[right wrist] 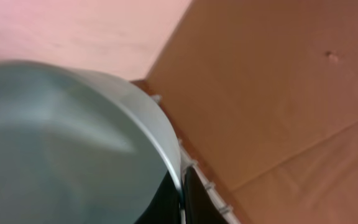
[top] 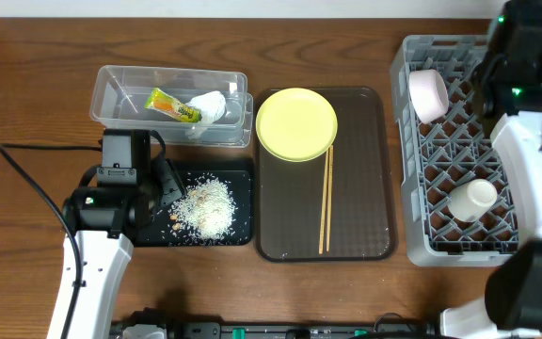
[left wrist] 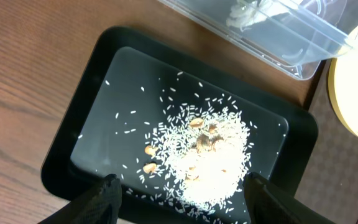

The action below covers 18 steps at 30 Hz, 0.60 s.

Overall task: Sort waste into correct bins and load items into the dishwasher rack
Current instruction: 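Carry the blue bowl into the rack and release it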

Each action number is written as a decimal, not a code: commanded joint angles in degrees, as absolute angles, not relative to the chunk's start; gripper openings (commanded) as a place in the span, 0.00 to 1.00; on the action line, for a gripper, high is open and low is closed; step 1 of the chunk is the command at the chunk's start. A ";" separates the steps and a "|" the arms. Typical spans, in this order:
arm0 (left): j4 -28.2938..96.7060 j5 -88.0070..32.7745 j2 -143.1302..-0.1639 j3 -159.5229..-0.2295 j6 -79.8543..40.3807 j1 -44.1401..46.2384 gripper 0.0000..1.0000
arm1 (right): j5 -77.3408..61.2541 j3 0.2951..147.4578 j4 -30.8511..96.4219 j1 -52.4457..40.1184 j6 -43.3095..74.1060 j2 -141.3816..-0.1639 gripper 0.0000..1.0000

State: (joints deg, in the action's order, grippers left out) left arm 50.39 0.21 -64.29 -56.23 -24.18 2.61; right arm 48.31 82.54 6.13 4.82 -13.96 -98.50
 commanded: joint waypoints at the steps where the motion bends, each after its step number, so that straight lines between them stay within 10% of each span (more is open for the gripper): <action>1: 50.48 0.49 -64.36 -56.49 -24.53 2.37 0.66 | 53.43 82.76 2.42 6.59 -21.52 -102.39 0.01; 18: 50.50 0.49 -64.36 -56.49 -24.53 2.37 0.66 | 59.11 82.76 -1.50 5.52 -22.48 -117.45 0.01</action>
State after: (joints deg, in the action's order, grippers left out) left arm 50.39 0.21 -64.31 -56.23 -24.18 2.61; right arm 56.75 82.54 -1.96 6.61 -22.20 -115.81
